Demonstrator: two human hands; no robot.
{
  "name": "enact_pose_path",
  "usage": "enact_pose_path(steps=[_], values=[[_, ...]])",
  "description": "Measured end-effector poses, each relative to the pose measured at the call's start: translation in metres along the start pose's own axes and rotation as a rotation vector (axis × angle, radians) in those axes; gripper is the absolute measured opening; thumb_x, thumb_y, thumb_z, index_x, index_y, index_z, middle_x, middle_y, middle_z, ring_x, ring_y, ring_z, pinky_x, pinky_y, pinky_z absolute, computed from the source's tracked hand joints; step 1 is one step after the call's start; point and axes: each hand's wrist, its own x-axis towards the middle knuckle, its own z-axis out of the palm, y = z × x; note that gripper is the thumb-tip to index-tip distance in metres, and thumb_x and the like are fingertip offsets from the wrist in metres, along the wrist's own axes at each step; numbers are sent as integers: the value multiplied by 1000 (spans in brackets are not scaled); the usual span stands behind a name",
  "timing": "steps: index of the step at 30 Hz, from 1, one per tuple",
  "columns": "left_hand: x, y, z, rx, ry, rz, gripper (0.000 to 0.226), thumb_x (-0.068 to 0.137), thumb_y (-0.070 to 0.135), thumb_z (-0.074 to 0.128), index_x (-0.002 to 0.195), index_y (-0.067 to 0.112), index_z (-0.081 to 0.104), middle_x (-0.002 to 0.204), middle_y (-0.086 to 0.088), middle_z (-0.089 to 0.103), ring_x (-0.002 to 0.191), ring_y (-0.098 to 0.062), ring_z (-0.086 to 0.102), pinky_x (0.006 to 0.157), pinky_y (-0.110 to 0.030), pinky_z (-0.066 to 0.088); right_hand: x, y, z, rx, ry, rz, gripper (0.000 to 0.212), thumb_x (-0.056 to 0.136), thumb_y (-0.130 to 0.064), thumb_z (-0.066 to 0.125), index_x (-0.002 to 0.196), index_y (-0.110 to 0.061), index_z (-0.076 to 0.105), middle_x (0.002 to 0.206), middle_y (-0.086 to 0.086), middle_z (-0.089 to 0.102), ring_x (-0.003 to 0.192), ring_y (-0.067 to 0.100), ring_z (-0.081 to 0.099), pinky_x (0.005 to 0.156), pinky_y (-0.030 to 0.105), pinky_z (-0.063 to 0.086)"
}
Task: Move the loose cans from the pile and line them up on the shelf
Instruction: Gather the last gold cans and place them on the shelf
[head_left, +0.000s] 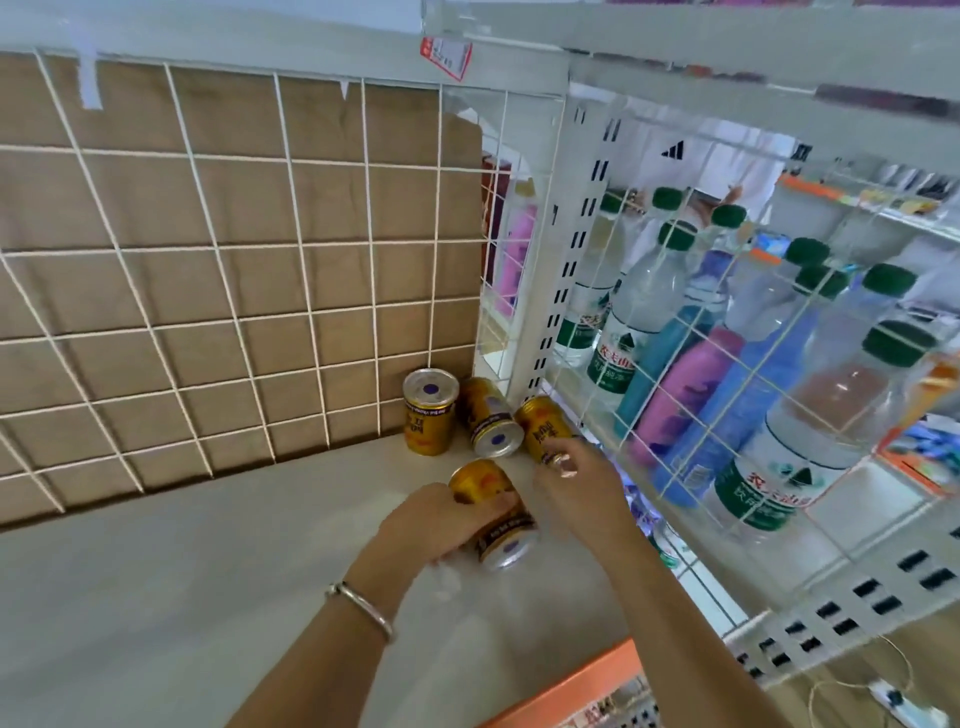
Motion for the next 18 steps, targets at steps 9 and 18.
enact_pose_path(steps=[9,18], values=[[-6,-14,-11,-206,-77,-102,46,80,59,59,84,13,54,69,-3,61,59,-15,57,69,-26,55,42,14,13,-516,28,60,88,83,-52,61,147,-10,17,149,19,27,138,37,28,108,48,32],[-6,-11,3,-298,-15,-153,46,80,58,59,87,13,53,67,-4,59,57,-14,55,62,-23,52,18,26,-2,-352,-68,114,86,64,-62,68,131,-15,40,120,11,53,107,29,56,88,43,51]])
